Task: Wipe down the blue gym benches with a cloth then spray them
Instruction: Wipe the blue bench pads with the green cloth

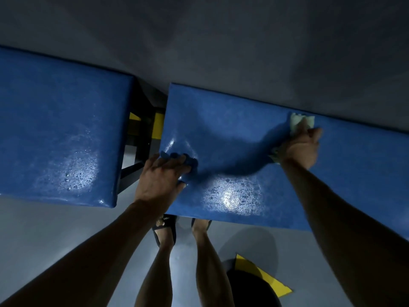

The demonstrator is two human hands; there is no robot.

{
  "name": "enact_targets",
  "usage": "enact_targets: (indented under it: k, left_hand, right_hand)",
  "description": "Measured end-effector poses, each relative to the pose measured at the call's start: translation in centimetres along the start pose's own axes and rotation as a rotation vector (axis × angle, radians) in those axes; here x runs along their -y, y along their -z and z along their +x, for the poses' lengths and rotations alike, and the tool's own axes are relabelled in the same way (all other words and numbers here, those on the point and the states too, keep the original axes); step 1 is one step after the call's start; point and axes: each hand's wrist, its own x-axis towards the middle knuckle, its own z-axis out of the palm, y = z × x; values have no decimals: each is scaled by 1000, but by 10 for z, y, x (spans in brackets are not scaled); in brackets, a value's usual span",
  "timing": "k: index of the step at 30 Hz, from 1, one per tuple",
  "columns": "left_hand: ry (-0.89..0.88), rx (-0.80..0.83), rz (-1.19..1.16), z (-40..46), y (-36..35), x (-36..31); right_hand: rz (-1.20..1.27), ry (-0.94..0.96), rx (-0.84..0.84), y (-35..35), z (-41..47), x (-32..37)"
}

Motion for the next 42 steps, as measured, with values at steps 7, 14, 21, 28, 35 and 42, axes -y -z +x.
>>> enact_targets:
  k: [7, 14, 21, 28, 35, 42]
  left_hand:
    - [28, 21, -11, 0, 1, -2]
    - [37, 19, -11, 0, 1, -3]
    - [32, -21, -39, -1, -2, -1]
    - [35, -41, -40, 2, -5, -1]
    - [36, -23, -51, 1, -5, 0]
    - [16, -93, -89, 1, -11, 4]
  right_hand:
    - [-68, 627, 101, -24, -92, 141]
    - [-199, 677, 53, 15, -3, 39]
    - [-45, 157, -59, 7, -11, 56]
    - [-131, 512, 110, -28, -69, 152]
    - [-325, 798, 28, 17, 11, 36]
    - [-100, 273, -20, 22, 2, 18]
